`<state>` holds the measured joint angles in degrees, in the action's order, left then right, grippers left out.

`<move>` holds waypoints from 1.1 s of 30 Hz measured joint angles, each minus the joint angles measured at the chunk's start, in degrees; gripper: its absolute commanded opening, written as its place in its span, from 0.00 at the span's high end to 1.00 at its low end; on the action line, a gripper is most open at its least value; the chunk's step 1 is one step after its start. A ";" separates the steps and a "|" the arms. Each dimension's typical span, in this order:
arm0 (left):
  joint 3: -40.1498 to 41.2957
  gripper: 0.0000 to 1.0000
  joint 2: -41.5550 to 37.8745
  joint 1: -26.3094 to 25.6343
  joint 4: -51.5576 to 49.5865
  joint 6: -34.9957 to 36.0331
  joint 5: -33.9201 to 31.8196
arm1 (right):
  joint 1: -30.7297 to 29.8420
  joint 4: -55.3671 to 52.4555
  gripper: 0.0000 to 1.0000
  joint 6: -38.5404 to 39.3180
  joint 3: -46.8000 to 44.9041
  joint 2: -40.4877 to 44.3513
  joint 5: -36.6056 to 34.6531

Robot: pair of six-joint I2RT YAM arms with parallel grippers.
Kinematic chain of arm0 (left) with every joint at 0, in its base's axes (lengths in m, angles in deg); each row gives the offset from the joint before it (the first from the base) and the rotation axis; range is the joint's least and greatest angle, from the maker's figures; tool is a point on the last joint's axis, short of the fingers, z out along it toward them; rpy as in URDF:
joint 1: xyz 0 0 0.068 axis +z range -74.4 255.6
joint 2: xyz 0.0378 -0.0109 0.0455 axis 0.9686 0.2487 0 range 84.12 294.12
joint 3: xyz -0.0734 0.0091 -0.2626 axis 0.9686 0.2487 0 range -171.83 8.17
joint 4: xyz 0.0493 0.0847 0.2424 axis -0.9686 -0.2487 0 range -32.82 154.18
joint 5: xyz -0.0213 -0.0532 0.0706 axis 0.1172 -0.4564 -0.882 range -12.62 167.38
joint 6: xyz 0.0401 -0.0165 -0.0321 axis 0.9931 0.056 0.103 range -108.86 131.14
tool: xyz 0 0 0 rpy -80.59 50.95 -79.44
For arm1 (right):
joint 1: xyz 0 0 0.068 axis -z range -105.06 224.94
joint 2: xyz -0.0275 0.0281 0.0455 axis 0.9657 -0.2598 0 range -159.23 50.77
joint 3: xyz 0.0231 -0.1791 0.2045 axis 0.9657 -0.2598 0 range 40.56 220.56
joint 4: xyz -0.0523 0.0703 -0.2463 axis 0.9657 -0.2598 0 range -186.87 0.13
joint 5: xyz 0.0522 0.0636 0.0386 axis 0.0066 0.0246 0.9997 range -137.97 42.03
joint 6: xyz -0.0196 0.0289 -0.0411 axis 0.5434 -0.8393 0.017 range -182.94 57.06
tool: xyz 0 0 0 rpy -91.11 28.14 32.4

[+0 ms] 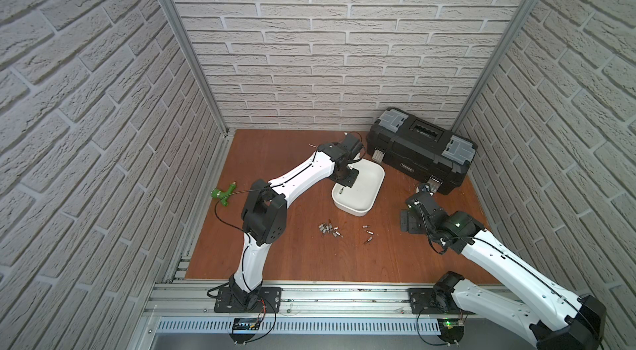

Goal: Put the bit on the desktop into the storage box
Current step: Place the screwdriver bit in the storage box.

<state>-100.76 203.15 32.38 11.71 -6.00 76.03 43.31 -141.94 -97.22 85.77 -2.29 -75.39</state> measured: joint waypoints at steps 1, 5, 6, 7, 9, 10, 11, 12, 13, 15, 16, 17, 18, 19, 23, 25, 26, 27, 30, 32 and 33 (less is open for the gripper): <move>-0.66 0.88 0.83 0.00 -0.22 0.11 0.07 | 0.00 0.00 0.01 0.00 0.00 0.07 0.00; -3.34 0.88 4.55 -0.04 -0.96 0.61 0.00 | 0.04 0.00 0.01 0.00 0.00 0.17 0.00; -3.91 0.88 5.40 -0.04 -1.16 0.66 -0.07 | 0.04 0.00 0.01 0.00 0.00 0.20 -0.02; -4.39 0.87 6.14 -0.04 -1.27 0.66 -0.11 | 0.04 0.00 0.01 0.00 0.00 0.20 -0.02; -5.16 0.88 7.58 -0.04 -1.53 0.66 -0.15 | 0.04 0.00 0.01 0.02 0.00 0.17 -0.02; -5.46 0.88 8.17 -0.04 -1.60 0.66 -0.22 | 0.04 0.00 0.01 0.07 0.00 0.17 -0.04; -5.70 0.88 8.76 -0.07 -1.64 0.66 -0.33 | 0.04 0.02 0.01 0.15 0.00 0.17 -0.04; -5.97 0.88 9.29 -0.09 -1.73 0.66 -0.37 | 0.04 0.02 0.01 0.17 0.00 0.13 -0.07; -6.23 0.88 9.84 -0.09 -1.79 0.66 -0.52 | 0.04 0.02 0.01 0.20 0.00 0.07 -0.09; -6.32 0.88 10.73 -0.11 -1.86 0.66 -0.68 | 0.04 0.02 0.01 0.20 0.00 -0.07 -0.20; -6.34 0.88 11.10 -0.13 -1.97 0.66 -0.72 | 0.04 0.02 0.01 0.20 0.00 -0.07 -0.20; -6.56 0.87 11.54 -0.15 -2.21 0.66 -0.76 | 0.04 0.00 0.01 0.20 0.00 -0.07 -0.22; -7.02 0.87 12.17 -0.20 -2.56 0.66 -0.79 | 0.04 0.02 0.01 0.20 0.00 -0.07 -0.24; -7.45 0.87 12.74 -0.24 -2.71 0.63 -0.79 | 0.04 0.02 0.01 0.22 0.00 -0.07 -0.24; -8.92 0.83 14.82 -0.44 -3.17 0.63 -0.79 | 0.04 0.00 0.01 0.22 -0.02 -0.04 -0.61; -9.01 0.81 15.34 -0.52 -3.21 0.66 -0.81 | 0.04 0.02 0.01 0.22 -0.11 0.04 -0.79; -9.03 0.80 15.61 -0.57 -3.34 0.63 -0.81 | 0.04 0.00 0.01 0.22 -0.20 0.15 -0.83; -9.11 0.80 15.87 -0.57 -3.39 0.63 -0.81 | 0.04 0.00 0.01 0.22 -0.28 0.26 -0.85; -9.44 0.78 16.63 -0.59 -3.45 0.63 -0.81 | 0.04 -0.02 0.01 0.22 -0.44 0.59 -0.87; -9.70 0.78 17.14 -0.59 -3.50 0.63 -0.81 | 0.04 0.00 0.01 0.24 -0.44 0.63 -0.92; -9.73 0.78 17.27 -0.59 -3.54 0.63 -0.81 | 0.04 -0.02 0.01 0.24 -0.46 0.63 -0.92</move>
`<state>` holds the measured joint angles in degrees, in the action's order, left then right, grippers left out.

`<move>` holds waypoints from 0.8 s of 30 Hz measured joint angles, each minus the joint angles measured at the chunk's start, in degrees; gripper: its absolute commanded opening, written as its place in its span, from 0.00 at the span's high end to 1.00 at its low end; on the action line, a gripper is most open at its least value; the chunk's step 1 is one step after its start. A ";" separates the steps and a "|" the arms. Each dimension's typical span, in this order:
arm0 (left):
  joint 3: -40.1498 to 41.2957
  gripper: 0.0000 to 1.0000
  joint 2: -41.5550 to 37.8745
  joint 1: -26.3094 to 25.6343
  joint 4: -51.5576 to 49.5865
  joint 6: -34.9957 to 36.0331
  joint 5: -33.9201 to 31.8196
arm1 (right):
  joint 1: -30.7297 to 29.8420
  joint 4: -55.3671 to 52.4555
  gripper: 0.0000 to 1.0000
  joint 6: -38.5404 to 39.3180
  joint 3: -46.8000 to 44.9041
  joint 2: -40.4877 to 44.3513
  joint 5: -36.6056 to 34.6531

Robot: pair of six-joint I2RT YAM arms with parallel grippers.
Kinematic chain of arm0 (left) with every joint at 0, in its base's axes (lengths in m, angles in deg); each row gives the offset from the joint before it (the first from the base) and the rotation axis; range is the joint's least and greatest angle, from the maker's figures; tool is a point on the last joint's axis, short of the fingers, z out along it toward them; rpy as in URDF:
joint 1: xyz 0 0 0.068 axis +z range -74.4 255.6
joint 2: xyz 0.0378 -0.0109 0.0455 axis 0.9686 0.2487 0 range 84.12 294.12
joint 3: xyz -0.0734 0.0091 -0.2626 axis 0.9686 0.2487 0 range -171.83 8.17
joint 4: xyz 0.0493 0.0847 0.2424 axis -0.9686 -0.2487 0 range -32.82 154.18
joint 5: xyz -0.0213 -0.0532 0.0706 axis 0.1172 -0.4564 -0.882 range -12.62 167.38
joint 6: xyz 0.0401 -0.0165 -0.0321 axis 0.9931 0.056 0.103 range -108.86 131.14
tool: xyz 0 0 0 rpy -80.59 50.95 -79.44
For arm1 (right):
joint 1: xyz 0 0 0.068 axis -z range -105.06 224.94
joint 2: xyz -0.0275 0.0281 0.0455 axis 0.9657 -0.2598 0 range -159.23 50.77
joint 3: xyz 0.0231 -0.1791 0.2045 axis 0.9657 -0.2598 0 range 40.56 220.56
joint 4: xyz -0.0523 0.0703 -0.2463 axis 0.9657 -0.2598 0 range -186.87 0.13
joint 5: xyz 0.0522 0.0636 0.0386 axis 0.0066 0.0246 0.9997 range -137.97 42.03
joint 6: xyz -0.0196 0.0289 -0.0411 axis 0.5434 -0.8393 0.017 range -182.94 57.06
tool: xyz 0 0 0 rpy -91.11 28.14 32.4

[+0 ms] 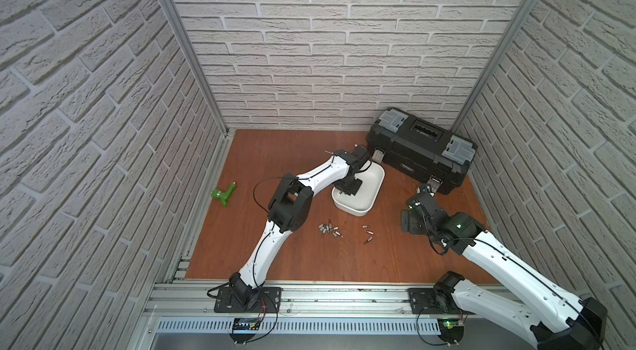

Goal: Put the bit on the desktop into the storage box
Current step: Place the screwdriver bit in the storage box, then pick up the screwdriver bit from the center of the board.

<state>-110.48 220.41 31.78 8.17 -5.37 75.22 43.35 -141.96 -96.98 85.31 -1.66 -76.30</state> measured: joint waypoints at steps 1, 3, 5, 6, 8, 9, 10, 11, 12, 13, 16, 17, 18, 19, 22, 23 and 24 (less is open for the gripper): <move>0.00 0.78 0.09 0.00 -0.02 0.00 0.00 | 0.00 0.00 0.01 0.00 0.02 0.00 -0.02; 0.00 0.77 0.15 0.00 -0.02 0.00 0.00 | 0.00 0.00 0.01 0.02 0.02 0.00 -0.04; 0.00 0.74 0.15 0.00 -0.02 0.00 0.04 | 0.00 0.00 0.01 0.07 0.02 0.00 -0.11; 0.00 0.72 0.15 0.00 -0.02 -0.02 0.07 | 0.00 0.00 0.01 0.15 0.02 0.00 -0.11; 0.00 0.67 0.15 0.00 -0.02 0.02 0.09 | 0.00 -0.02 0.01 0.24 0.02 0.00 -0.13; 0.00 0.63 0.15 0.00 -0.02 0.00 0.11 | 0.00 -0.02 0.01 0.31 0.02 0.02 -0.13; 0.00 0.59 0.15 -0.02 -0.02 0.07 0.11 | 0.00 -0.02 0.01 0.39 0.02 0.04 -0.13; 0.00 0.56 0.13 -0.02 -0.02 0.00 0.13 | 0.00 -0.07 0.01 0.44 0.02 0.04 -0.13; 0.00 0.53 0.09 -0.04 -0.02 0.02 0.13 | 0.00 -0.11 0.01 0.52 0.02 0.04 -0.13; 0.00 0.51 0.00 -0.04 -0.04 -0.02 0.24 | 0.00 -0.20 0.01 0.66 0.02 0.04 -0.13; 0.15 0.43 -0.98 -0.13 0.02 0.09 0.26 | 0.00 -0.57 0.01 1.40 0.04 0.11 -0.11; 0.35 0.40 -1.64 -0.15 0.07 0.07 0.17 | 0.00 -0.70 0.01 1.68 0.04 0.20 -0.07; 0.83 0.38 -2.56 -0.15 0.28 0.11 0.17 | 0.00 -0.87 0.01 1.92 0.13 0.33 0.00; 1.42 0.36 -3.56 -0.15 0.44 0.11 0.09 | 0.00 -0.92 0.01 2.21 0.22 0.50 0.11; 4.33 0.31 -7.89 -0.15 1.16 0.26 -0.07 | 0.00 -1.01 0.01 3.34 0.72 1.20 0.26; 5.33 0.29 -9.57 -0.15 1.49 0.28 -0.13 | 0.00 -1.03 0.01 3.76 1.05 1.51 0.37; 6.32 0.27 -11.26 -0.15 1.90 0.35 -0.15 | 0.00 -1.03 0.01 4.31 1.42 1.81 0.57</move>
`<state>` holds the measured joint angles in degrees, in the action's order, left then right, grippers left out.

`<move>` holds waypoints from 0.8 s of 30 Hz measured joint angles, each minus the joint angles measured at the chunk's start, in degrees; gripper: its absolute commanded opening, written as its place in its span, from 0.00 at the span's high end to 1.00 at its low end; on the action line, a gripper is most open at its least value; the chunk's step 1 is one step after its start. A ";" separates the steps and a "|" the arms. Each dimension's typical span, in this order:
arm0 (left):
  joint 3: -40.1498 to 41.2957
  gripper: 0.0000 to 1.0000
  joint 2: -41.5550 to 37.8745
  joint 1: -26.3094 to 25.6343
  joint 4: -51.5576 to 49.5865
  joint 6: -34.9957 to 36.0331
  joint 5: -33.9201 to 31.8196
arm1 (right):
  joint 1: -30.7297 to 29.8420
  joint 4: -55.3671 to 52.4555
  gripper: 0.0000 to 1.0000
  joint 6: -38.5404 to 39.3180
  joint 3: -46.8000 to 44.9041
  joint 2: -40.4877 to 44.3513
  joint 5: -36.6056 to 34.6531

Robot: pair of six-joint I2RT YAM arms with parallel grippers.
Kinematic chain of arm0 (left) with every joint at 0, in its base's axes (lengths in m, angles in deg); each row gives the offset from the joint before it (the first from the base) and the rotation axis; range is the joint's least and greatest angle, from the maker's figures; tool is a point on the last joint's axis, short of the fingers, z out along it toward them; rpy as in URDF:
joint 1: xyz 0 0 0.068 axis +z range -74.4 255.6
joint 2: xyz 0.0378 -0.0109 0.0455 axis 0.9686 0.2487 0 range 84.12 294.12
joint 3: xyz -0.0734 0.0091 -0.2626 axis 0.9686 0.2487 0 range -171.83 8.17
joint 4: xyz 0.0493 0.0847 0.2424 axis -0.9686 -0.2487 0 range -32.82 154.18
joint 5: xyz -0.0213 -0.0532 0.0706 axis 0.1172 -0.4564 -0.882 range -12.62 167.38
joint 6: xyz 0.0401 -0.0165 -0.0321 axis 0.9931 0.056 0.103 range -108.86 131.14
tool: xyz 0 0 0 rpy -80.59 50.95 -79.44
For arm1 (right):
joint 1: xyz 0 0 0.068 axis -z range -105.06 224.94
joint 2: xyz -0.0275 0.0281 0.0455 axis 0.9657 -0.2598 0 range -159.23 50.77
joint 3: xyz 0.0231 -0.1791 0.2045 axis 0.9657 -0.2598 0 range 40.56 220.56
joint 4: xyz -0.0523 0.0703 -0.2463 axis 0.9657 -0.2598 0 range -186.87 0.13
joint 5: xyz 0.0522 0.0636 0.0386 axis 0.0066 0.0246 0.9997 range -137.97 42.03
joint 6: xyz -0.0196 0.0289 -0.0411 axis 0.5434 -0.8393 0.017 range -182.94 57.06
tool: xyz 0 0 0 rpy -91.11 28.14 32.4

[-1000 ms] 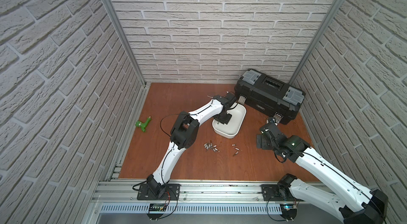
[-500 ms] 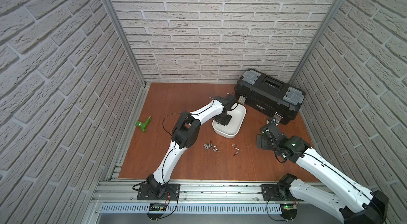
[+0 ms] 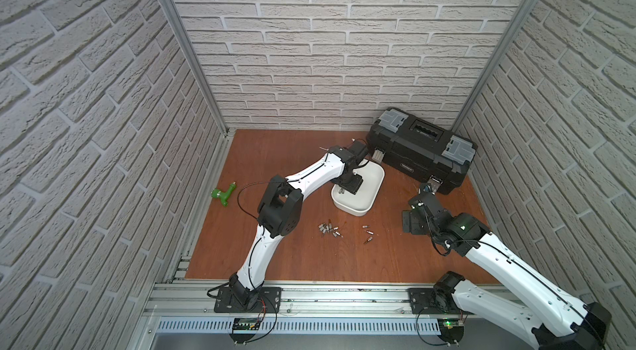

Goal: Put the bit on the desktop into the storage box
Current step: Pick up the screwdriver bit from the center of the board.

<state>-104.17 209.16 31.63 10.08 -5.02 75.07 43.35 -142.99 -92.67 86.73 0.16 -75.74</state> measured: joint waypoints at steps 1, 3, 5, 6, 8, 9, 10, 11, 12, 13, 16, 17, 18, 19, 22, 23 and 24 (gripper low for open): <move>0.83 0.26 -1.49 -0.02 0.39 0.04 -0.07 | 0.00 0.00 0.01 0.39 0.33 0.24 0.24; 2.73 0.21 -4.72 -0.04 1.29 0.09 -0.44 | 0.00 0.00 0.01 1.25 1.05 0.68 0.76; 4.90 0.17 -7.72 -0.07 2.36 0.11 -1.05 | 0.00 0.00 0.01 1.88 1.62 0.81 1.20; 6.12 0.14 -9.27 -0.07 2.75 0.09 -1.42 | 0.00 0.00 0.01 2.19 1.90 0.79 1.57; 8.41 0.09 -11.91 -0.07 3.48 0.13 -2.27 | 0.00 -0.13 0.01 2.71 2.45 0.66 2.47; 9.92 0.06 -13.46 -0.07 3.87 0.13 -2.84 | 0.00 -0.24 0.00 2.97 2.82 0.50 2.97; 10.97 0.04 -14.58 -0.07 4.00 0.15 -3.30 | 0.00 -0.37 0.00 3.19 3.19 0.28 3.52; 12.26 0.03 -15.91 -0.07 4.26 0.22 -3.89 | 0.00 -0.55 0.01 3.30 3.63 -0.02 4.09; 13.84 0.02 -17.40 -0.07 4.76 0.37 -4.59 | 0.00 -0.85 0.00 3.45 4.26 -0.48 4.81; 14.97 0.02 -18.53 -0.07 4.94 0.55 -5.20 | 0.00 -1.16 0.00 3.50 4.76 -0.90 5.33; 19.39 0.02 -22.91 0.02 5.97 1.09 -6.60 | -0.02 -2.03 0.00 3.48 6.43 -2.60 7.34; 21.00 0.02 -24.59 0.28 6.32 1.18 -6.93 | -0.09 -2.14 0.00 3.39 6.80 -3.15 8.09; 22.73 0.02 -26.34 0.52 6.91 1.20 -7.10 | -0.15 -2.21 0.00 3.17 7.02 -3.65 8.76; 24.33 0.02 -27.98 0.72 7.30 1.22 -7.23 | -0.26 -2.21 0.00 2.95 7.10 -4.07 9.49; 29.77 0.02 -33.44 2.19 9.20 1.20 -7.65 | -1.25 -2.21 0.00 1.51 7.15 -5.44 11.54; 31.82 0.02 -35.45 2.95 9.97 1.16 -7.78 | -1.84 -2.19 0.00 0.92 7.15 -6.03 12.15; 33.73 0.02 -37.33 3.76 10.60 1.14 -7.85 | -2.54 -2.16 0.00 0.15 7.15 -6.67 12.63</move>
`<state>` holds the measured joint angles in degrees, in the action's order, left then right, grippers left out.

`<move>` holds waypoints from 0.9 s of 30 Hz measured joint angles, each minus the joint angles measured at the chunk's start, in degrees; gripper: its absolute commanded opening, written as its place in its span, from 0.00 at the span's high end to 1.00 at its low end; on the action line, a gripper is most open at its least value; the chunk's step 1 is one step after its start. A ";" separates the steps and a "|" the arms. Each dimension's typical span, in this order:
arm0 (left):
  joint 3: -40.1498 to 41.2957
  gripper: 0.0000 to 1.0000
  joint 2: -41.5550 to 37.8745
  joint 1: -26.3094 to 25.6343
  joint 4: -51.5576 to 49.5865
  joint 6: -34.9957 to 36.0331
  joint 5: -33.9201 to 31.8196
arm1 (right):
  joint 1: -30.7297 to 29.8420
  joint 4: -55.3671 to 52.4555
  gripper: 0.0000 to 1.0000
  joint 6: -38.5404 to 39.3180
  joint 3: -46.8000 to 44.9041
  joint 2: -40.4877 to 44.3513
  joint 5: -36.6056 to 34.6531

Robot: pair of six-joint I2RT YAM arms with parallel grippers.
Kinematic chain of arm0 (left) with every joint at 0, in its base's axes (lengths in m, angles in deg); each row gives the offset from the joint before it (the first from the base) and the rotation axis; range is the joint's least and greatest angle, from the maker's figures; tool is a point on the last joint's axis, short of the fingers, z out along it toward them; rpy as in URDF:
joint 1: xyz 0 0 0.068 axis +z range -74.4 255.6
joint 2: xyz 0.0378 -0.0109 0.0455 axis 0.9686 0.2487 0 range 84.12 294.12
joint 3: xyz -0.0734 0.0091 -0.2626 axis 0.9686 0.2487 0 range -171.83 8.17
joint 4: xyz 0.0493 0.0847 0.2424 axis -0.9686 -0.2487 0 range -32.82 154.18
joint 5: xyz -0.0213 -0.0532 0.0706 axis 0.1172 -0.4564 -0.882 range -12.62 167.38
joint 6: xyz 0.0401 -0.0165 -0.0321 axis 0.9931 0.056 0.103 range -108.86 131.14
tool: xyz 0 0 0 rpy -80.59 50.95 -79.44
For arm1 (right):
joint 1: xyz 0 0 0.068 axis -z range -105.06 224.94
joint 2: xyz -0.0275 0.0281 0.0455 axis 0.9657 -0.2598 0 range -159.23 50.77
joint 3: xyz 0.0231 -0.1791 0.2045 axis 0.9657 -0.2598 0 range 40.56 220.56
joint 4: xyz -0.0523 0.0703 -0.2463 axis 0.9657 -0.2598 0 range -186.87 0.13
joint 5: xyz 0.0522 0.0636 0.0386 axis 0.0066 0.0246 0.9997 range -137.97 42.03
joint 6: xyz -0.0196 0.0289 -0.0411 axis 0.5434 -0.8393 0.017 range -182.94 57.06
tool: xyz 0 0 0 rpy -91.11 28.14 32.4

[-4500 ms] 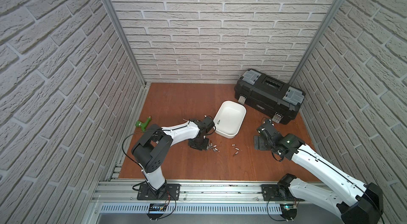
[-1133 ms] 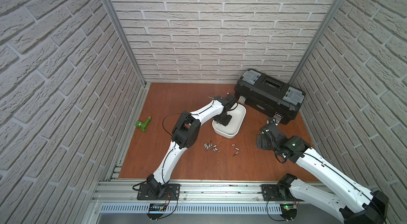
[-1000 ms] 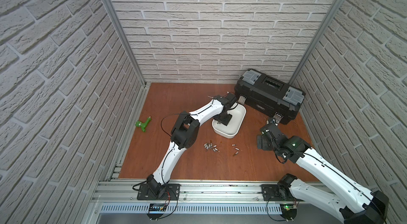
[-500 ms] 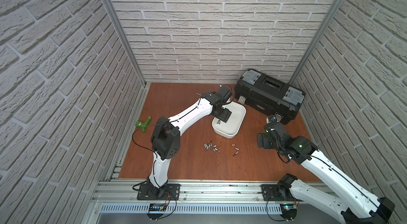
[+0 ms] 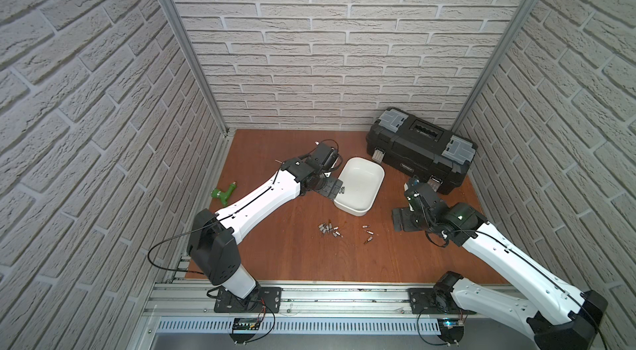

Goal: Put the bit on the desktop into the storage box
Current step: Pick up the screwdriver bit from the center of the board.

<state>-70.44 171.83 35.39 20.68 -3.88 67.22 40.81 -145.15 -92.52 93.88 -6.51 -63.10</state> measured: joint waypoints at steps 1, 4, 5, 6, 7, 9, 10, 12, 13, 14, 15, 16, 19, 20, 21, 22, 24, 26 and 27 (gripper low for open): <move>1.81 0.02 -1.70 0.79 0.90 -0.02 0.04 | -0.68 0.04 0.00 -0.50 0.00 -0.55 0.28; 8.00 0.02 -7.04 3.91 3.96 -0.55 1.03 | -3.54 0.35 0.00 -2.71 0.00 -2.82 0.90; 10.23 0.02 -8.85 5.25 5.11 -0.90 1.46 | -4.72 0.44 0.00 -3.41 0.00 -3.72 1.01; 12.44 0.02 -10.58 6.58 6.27 -1.36 1.88 | -6.01 0.61 0.01 -4.37 0.00 -4.74 1.01; 14.34 0.02 -12.09 7.67 7.19 -1.77 2.27 | -7.17 0.76 0.02 -5.05 0.00 -5.79 1.05; 18.08 0.02 -15.04 10.05 8.83 -2.58 2.75 | -9.73 1.29 0.03 -6.91 0.09 -8.26 1.09; 19.50 0.02 -16.22 10.97 9.46 -2.95 2.97 | -10.84 1.53 0.05 -7.78 0.15 -9.53 1.11; 22.05 0.02 -18.47 12.57 10.58 -3.39 3.50 | -13.14 2.10 0.05 -9.97 0.42 -12.28 1.05; 22.93 0.02 -19.32 13.14 10.99 -3.63 3.76 | -14.12 2.36 0.06 -11.08 0.66 -13.55 1.03; 23.76 0.02 -20.20 13.70 11.37 -3.72 3.82 | -15.28 2.73 0.07 -12.35 0.96 -14.88 0.87; 24.48 0.02 -21.05 14.23 11.69 -3.87 3.82 | -16.28 3.23 0.07 -13.73 1.18 -16.06 0.76; 25.07 0.02 -21.79 14.60 12.02 -3.91 3.80 | -17.14 3.74 0.07 -14.97 1.33 -17.03 0.66; 26.60 0.02 -23.87 15.74 12.66 -3.98 3.76 | -18.93 5.38 0.08 -18.64 1.36 -19.61 0.50; 27.04 0.02 -24.48 16.06 12.70 -3.98 3.74 | -19.34 5.81 0.08 -19.80 1.36 -20.37 0.48; 27.34 0.02 -24.92 16.31 12.72 -3.96 3.72 | -19.56 6.21 0.09 -20.74 1.36 -21.14 0.46; 27.67 0.02 -25.31 16.59 12.76 -3.93 3.72 | -19.76 6.62 0.10 -21.51 1.36 -22.03 0.42; 28.06 0.02 -25.73 16.90 12.79 -3.91 3.58 | -19.87 7.17 0.12 -22.75 1.36 -23.69 0.37; 28.57 0.02 -25.81 17.05 13.11 -3.89 3.52 | -19.89 7.61 0.17 -23.65 1.44 -25.66 0.15; 28.72 0.02 -25.81 17.07 13.11 -3.87 3.50 | -19.89 7.82 0.19 -23.93 1.49 -26.62 0.11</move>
<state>-41.72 146.01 52.46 33.79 -7.75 70.72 20.92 -137.33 -116.45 95.37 -33.13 -62.99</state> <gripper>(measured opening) 0.984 0.845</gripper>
